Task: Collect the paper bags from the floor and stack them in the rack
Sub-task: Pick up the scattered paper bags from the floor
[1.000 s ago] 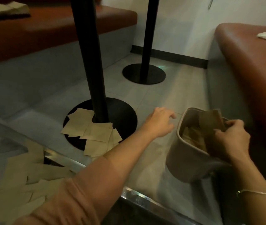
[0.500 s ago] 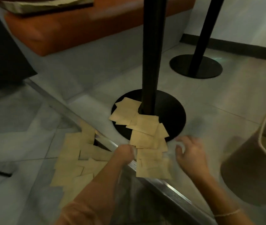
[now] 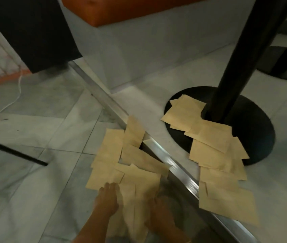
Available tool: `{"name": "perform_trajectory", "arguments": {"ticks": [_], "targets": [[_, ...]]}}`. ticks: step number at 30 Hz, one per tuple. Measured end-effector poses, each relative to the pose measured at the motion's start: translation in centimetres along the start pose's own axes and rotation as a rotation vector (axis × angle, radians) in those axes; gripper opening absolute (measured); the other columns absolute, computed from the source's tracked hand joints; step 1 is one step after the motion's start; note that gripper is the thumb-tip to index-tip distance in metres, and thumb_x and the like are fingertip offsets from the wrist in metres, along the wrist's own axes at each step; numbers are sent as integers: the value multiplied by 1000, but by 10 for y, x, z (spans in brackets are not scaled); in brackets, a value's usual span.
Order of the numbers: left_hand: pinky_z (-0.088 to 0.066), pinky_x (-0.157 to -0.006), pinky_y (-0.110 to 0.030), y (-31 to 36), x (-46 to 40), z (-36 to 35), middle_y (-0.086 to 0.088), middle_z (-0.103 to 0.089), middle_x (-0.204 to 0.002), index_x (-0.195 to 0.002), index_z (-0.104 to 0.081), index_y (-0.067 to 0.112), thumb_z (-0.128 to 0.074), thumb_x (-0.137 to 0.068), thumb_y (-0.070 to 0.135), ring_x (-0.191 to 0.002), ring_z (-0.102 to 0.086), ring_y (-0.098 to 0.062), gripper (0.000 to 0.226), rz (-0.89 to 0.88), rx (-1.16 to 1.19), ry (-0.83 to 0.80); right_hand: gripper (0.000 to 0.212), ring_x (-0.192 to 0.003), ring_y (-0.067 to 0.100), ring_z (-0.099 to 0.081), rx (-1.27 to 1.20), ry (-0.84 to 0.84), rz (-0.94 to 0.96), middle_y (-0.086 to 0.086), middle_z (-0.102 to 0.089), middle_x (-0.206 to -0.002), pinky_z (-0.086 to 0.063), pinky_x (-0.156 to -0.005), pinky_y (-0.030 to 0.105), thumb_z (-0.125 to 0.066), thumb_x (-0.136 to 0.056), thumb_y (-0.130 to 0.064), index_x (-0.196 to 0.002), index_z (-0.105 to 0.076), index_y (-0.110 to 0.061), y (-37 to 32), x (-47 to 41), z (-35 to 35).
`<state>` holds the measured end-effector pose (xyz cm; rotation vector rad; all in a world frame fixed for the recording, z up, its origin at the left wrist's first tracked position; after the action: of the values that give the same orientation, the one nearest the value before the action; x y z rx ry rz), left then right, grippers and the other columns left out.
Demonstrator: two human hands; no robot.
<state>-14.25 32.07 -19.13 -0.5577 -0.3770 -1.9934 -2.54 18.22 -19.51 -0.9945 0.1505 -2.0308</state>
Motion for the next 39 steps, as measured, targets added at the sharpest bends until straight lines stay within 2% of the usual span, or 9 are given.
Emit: {"name": "perform_trajectory", "arguments": {"ticks": [4,7,10,12,14,19,24,30,39], "targets": [[-36,-106,-36,0,-21,-5,0,-15,-153,-149,-11,21,-66,-84,33,-137,-23,-25,86,-125,-14,-13,50,-130,27,-37,-1,24,-65,12,-32,-143,-35,-106,34,-46,-94,-18,-140,-30,-9,-1,-20,-24],[-41,-100,-36,6,-26,-14,-2,-32,-144,-146,-21,20,-65,-83,33,-129,-32,-26,78,-143,-88,-38,58,-129,25,-42,75,-4,-114,9,-37,-143,-38,-102,33,-44,-92,-17,-144,-21,-13,3,-26,-33],[-52,-62,-32,17,-23,-12,-2,-66,-89,-93,-68,24,-88,-47,32,-80,-61,-22,51,-227,-144,162,54,-108,36,-60,88,78,-97,15,-60,-120,-50,-88,38,-49,-87,-14,-138,-31,-17,-2,-26,-29],[-50,-47,-28,20,-27,-17,2,-60,-55,-61,-68,27,-91,-20,29,-53,-58,-18,47,-306,-182,255,53,-107,36,-61,62,90,-99,16,-62,-118,-50,-88,37,-50,-82,-19,-134,-40,-17,-1,-22,-29],[-47,-46,-20,23,-26,-4,3,-56,-44,-55,-69,30,-91,-16,29,-45,-55,-15,45,-303,-193,284,46,-122,26,-52,4,16,-123,8,-54,-131,-42,-98,31,-44,-89,-28,-135,-45,-18,1,-12,-22],[-46,-82,-26,21,-4,48,-5,-68,-106,-107,-67,21,-66,-83,30,-102,-61,-21,26,-157,10,54,31,-117,22,-53,-20,114,-72,9,-56,-126,-42,-91,28,-36,-98,-22,-123,-51,-11,3,13,37],[-41,-64,-19,51,22,104,-1,-58,-86,-78,-59,18,-74,-77,24,-82,-51,-13,16,-196,133,-96,27,-111,21,-56,-14,242,-6,8,-58,-120,-43,-91,26,-40,-97,-18,-121,-51,-13,0,62,107],[-43,-49,-14,128,66,197,2,-58,-71,-69,-51,22,-73,-79,20,-60,-53,-8,24,-343,204,-33,32,-100,24,-62,2,577,-5,9,-65,-108,-49,-85,31,-41,-93,-7,-118,-59,-14,25,155,223],[-47,-61,-25,353,224,319,5,-62,-78,-75,-53,29,-67,-84,18,-73,-57,-12,20,-914,569,208,39,-101,32,-60,5,1232,-279,12,-65,-107,-47,-89,37,-49,-85,-2,-117,-63,-19,94,393,402]]}}
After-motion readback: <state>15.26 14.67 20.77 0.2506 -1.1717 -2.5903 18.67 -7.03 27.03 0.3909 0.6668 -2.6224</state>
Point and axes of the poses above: each hand's wrist, its own x-axis away from the middle knuckle, its own z-axis out of the back of the hand, y = z × x, the point moved 6 cm from there along -x, towards the middle knuckle
